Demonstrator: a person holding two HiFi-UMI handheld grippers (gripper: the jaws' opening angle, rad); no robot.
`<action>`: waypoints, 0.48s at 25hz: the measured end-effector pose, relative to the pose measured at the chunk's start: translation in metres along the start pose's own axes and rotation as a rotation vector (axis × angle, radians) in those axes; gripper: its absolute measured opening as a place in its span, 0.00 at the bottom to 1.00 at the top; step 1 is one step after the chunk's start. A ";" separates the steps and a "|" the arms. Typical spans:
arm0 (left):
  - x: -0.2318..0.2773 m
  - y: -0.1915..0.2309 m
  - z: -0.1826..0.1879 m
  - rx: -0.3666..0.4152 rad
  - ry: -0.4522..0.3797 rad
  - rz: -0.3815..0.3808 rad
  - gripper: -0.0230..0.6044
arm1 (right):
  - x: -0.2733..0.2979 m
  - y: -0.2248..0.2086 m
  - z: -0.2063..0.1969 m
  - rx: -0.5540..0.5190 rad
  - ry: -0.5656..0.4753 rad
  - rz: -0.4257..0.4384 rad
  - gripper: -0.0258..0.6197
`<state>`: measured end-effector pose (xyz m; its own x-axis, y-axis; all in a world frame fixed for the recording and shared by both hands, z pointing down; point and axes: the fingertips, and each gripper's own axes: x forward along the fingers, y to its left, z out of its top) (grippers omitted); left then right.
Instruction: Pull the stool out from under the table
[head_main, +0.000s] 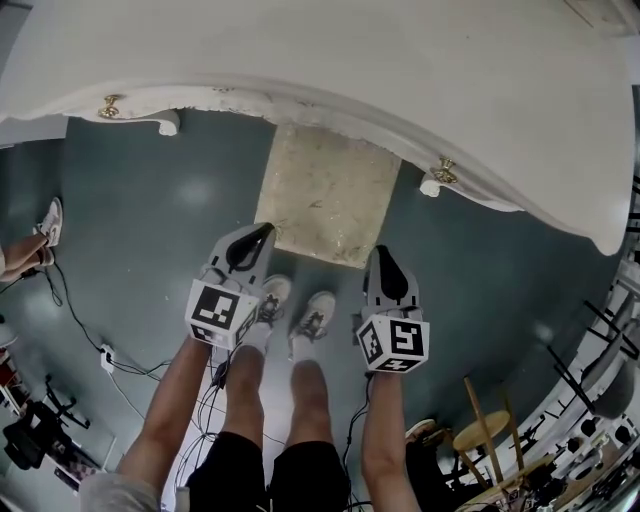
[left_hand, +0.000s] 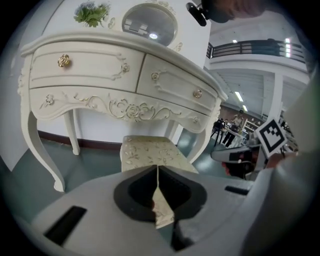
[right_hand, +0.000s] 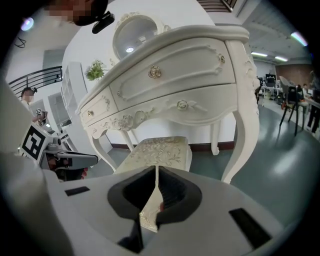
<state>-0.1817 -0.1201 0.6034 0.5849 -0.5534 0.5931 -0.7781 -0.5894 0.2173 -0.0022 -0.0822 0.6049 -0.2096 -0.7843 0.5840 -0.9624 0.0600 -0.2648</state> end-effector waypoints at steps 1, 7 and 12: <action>0.004 0.002 -0.001 -0.016 0.000 -0.008 0.04 | 0.004 -0.001 -0.003 0.010 0.008 0.007 0.08; 0.023 0.014 -0.003 -0.133 -0.023 -0.056 0.23 | 0.028 -0.006 -0.011 0.105 0.052 0.080 0.30; 0.043 0.023 -0.021 -0.192 0.017 -0.070 0.54 | 0.052 -0.014 -0.020 0.116 0.098 0.106 0.53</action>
<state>-0.1794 -0.1450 0.6507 0.6364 -0.5038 0.5841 -0.7660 -0.5019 0.4018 -0.0028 -0.1110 0.6545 -0.3303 -0.7133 0.6181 -0.9089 0.0637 -0.4122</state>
